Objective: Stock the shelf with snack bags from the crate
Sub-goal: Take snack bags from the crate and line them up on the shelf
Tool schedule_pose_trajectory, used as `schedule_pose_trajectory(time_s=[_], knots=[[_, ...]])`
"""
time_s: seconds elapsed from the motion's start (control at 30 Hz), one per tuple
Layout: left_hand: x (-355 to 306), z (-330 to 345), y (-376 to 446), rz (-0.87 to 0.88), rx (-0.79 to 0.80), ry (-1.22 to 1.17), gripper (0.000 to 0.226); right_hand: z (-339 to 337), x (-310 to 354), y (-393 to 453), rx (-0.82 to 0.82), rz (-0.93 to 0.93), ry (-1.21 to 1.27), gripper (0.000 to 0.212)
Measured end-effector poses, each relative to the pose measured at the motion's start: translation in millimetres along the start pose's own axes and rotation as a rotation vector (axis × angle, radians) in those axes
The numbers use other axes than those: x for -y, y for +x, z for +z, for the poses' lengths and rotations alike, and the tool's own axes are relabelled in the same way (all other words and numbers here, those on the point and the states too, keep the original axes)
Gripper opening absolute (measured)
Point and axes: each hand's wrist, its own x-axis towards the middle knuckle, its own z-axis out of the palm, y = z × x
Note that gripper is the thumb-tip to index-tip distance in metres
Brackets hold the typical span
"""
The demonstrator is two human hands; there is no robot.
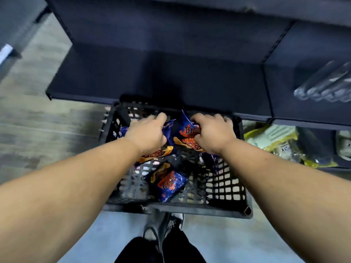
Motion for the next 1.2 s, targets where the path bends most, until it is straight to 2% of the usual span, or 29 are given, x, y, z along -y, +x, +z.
schedule_pose_trajectory(time_s=[0.43, 0.7, 0.87, 1.2], knots=[[-41, -118, -58, 0.141, -0.177, 0.056, 0.055, -103, 23, -82, -0.223, 0.071, -0.062, 0.049], [-100, -190, -84, 0.233, -0.274, 0.139, 0.058, -178, -2, -135, -0.389, 0.090, -0.084, 0.047], [-158, -222, -82, 0.269, -0.309, 0.173, 0.061, -219, -44, -155, -0.450, 0.066, -0.078, 0.046], [-330, -253, -52, 0.288, -0.398, 0.227, 0.059, -299, -202, -194, -0.538, 0.047, -0.149, 0.046]])
